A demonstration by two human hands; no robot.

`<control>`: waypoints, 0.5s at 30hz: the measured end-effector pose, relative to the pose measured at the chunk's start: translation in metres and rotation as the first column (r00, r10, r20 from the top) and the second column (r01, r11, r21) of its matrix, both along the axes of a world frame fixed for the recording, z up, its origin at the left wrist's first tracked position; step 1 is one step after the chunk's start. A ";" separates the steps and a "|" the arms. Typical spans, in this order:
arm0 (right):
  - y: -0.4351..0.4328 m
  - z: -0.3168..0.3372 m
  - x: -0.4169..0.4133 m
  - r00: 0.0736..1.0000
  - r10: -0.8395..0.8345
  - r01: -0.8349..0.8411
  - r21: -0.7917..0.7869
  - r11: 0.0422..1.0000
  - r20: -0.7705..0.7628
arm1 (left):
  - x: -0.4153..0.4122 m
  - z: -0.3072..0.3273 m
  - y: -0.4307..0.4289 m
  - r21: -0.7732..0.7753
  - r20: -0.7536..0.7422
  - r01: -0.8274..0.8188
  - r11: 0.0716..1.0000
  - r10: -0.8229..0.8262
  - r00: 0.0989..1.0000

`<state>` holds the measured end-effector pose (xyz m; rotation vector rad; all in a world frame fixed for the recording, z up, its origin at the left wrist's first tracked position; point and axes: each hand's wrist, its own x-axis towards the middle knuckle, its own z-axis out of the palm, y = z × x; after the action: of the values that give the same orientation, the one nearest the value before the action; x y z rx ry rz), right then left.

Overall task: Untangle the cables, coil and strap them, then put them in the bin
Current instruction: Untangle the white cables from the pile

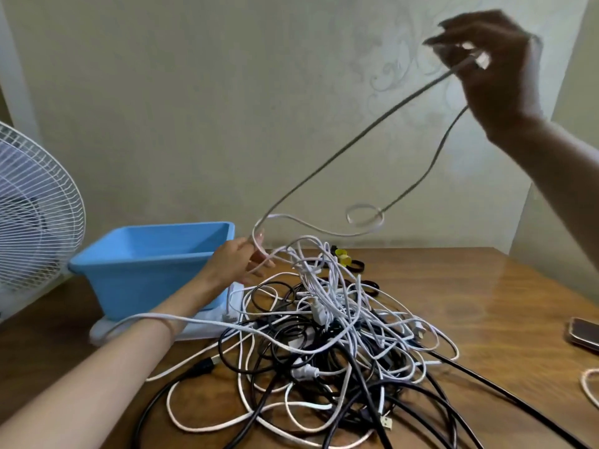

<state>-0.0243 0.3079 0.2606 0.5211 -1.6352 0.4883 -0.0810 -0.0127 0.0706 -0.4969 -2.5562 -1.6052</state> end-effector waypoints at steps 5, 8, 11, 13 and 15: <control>0.013 0.021 0.017 0.979 0.197 -0.175 -0.268 0.947 0.059 | -0.004 0.001 -0.004 0.067 0.240 -0.018 0.998 0.001 0.971; 0.010 0.008 0.008 0.889 0.360 -0.279 -0.289 0.916 0.284 | -0.005 -0.001 0.006 0.122 -0.083 -0.076 0.990 0.086 0.993; -0.004 -0.012 0.003 0.795 0.396 -0.321 -0.235 0.917 0.459 | 0.001 0.010 0.017 0.232 -0.140 -0.038 0.972 0.072 0.988; -0.014 -0.023 0.002 0.743 0.423 -0.362 -0.220 0.906 0.519 | 0.007 0.024 0.023 0.325 -0.082 -0.001 0.946 0.029 0.996; -0.027 -0.036 -0.002 0.649 0.474 -0.419 -0.240 0.875 0.594 | 0.010 0.038 0.027 0.503 0.076 0.092 0.859 -0.150 0.986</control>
<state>-0.0262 0.2807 0.2248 0.7607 -2.1269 1.2139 -0.0712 0.0143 0.1085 -0.5297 -2.0729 -2.2961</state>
